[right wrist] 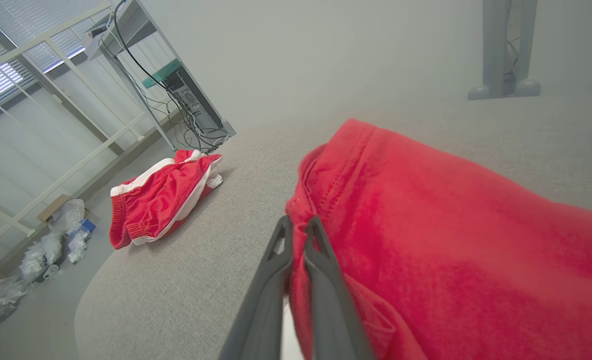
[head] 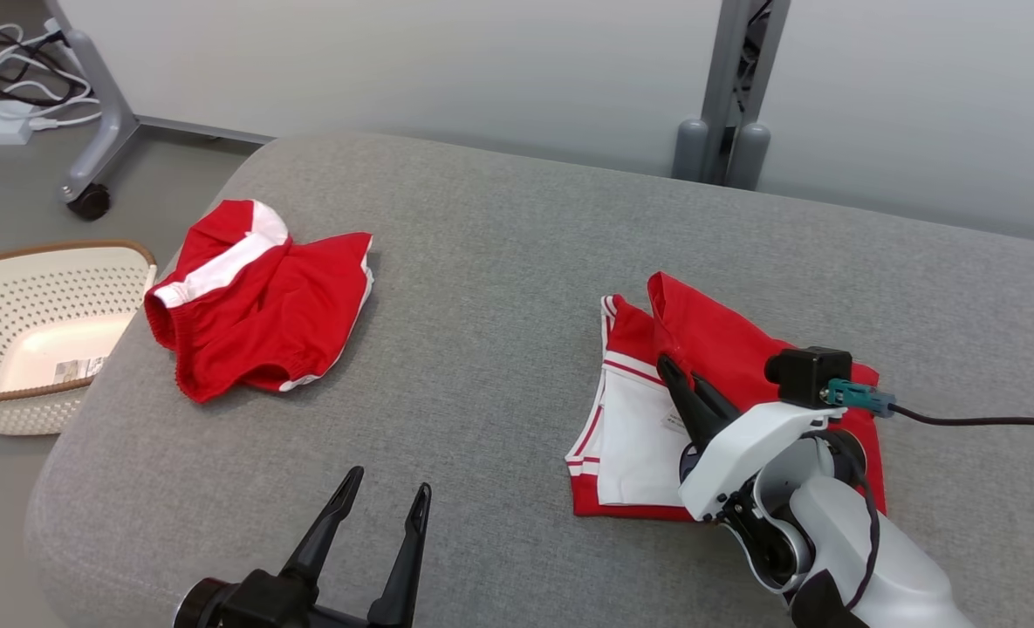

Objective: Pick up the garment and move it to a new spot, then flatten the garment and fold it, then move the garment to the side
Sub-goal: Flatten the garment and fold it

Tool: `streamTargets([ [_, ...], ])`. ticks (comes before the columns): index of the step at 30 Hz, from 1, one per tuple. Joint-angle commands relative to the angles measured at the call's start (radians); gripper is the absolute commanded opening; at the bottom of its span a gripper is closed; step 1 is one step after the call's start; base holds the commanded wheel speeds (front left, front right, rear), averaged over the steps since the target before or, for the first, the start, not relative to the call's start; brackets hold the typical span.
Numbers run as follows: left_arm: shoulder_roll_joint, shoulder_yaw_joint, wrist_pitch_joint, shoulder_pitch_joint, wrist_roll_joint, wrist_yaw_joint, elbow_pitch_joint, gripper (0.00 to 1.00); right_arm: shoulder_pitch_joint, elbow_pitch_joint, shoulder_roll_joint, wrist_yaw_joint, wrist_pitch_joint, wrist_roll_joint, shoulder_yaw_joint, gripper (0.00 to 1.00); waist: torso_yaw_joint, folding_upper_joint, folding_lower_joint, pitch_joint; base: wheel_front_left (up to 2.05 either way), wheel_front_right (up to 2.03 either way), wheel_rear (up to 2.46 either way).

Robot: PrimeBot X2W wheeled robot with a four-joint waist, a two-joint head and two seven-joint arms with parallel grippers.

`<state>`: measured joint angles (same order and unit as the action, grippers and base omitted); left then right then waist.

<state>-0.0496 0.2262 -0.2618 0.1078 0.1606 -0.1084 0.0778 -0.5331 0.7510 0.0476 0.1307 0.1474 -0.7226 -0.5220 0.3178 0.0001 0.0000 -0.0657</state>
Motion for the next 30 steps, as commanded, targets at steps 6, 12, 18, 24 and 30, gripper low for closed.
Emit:
streamTargets([
  [6, -0.003, 0.002, -0.004, -0.021, 0.008, 0.004, 0.004, 1.00, -0.045, 0.070, 0.006, 0.000, 0.021, -0.063, -0.080, 0.00, 0.029, -0.0001, 0.0000, -0.013, 0.00, 0.00, 0.00],
  [12, -0.003, 0.005, -0.004, -0.029, 0.015, 0.007, 0.004, 1.00, -0.082, 0.142, 0.006, 0.000, 0.034, -0.113, -0.164, 0.00, 0.041, -0.0001, 0.0000, -0.025, 0.00, 0.00, 0.00],
  [18, -0.003, -0.003, -0.004, -0.029, 0.018, 0.013, 0.007, 1.00, -0.096, 0.140, 0.006, 0.000, 0.030, -0.205, -0.256, 0.19, 0.023, -0.0001, 0.0000, -0.029, 0.00, 0.00, 0.00],
  [24, -0.003, -0.007, -0.004, -0.028, 0.025, 0.022, 0.008, 1.00, -0.126, 0.108, 0.006, 0.000, 0.095, -0.284, -0.311, 1.00, -0.044, -0.0001, 0.0000, -0.012, 0.00, 0.00, 0.00],
  [30, -0.003, -0.018, -0.004, -0.017, 0.016, 0.030, -0.006, 1.00, -0.178, 0.073, 0.008, 0.000, 0.120, -0.198, -0.178, 1.00, -0.139, -0.0001, 0.0000, -0.002, 0.00, 0.00, 0.00],
])
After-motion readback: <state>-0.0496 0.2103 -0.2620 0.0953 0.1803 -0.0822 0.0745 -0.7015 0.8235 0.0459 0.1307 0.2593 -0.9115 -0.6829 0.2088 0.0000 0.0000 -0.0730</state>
